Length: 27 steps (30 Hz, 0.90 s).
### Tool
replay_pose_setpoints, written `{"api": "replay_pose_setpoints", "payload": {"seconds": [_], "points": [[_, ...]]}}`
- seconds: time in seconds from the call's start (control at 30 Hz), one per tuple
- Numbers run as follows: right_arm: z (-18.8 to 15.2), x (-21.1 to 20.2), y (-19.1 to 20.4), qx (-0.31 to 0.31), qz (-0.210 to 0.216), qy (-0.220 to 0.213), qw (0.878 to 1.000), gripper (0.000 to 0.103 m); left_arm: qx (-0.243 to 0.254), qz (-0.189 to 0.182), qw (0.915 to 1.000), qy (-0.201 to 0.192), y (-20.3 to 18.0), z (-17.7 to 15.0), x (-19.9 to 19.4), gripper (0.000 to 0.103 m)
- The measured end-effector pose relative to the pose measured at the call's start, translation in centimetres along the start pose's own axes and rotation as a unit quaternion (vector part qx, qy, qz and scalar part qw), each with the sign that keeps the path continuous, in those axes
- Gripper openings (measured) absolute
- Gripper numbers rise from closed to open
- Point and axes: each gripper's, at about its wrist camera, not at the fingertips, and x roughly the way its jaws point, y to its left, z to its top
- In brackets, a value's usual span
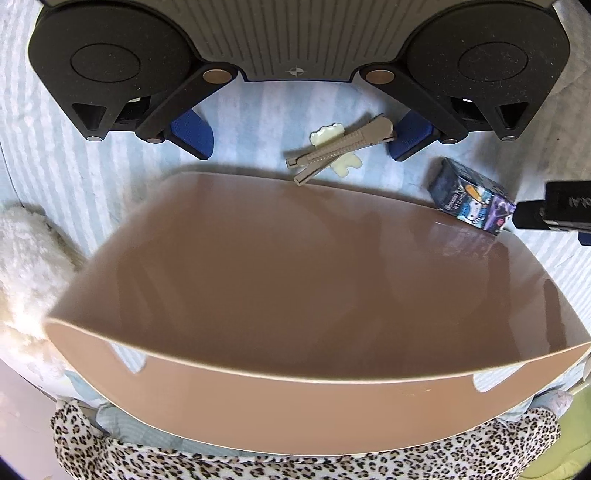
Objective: Organize objects
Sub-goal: 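Move both tools toward the small printed box and the hair clip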
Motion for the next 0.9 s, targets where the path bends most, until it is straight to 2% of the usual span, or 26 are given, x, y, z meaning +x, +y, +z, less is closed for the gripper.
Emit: {"api": "replay_pose_setpoints", "payload": {"seconds": [0.13,0.37,0.63,0.8,0.9], "points": [[-0.5,-0.4,-1.0,0.012,-0.004,0.001,1.000,0.102,-0.003,-0.023,0.9997,-0.008,-0.5,0.3,-1.1,0.091],[-1.3,-1.0,-2.3,0.024,-0.002,0.001,1.000,0.102,0.001,-0.090,0.9959,0.004,-2.2,0.4,-1.8,0.091],[-2.2,-1.4,-3.2,0.022,0.010,-0.008,1.000,0.102,0.012,-0.114,0.9929,0.031,-4.5,-0.4,1.1,0.092],[-2.5,-1.4,-3.3,0.023,0.015,-0.013,1.000,0.101,0.009,-0.130,0.9912,0.025,-4.7,-0.5,1.3,0.091],[-2.7,-1.6,-3.2,0.023,0.017,-0.014,1.000,0.097,0.007,-0.148,0.9886,0.024,-4.9,-0.4,1.1,0.091]]}}
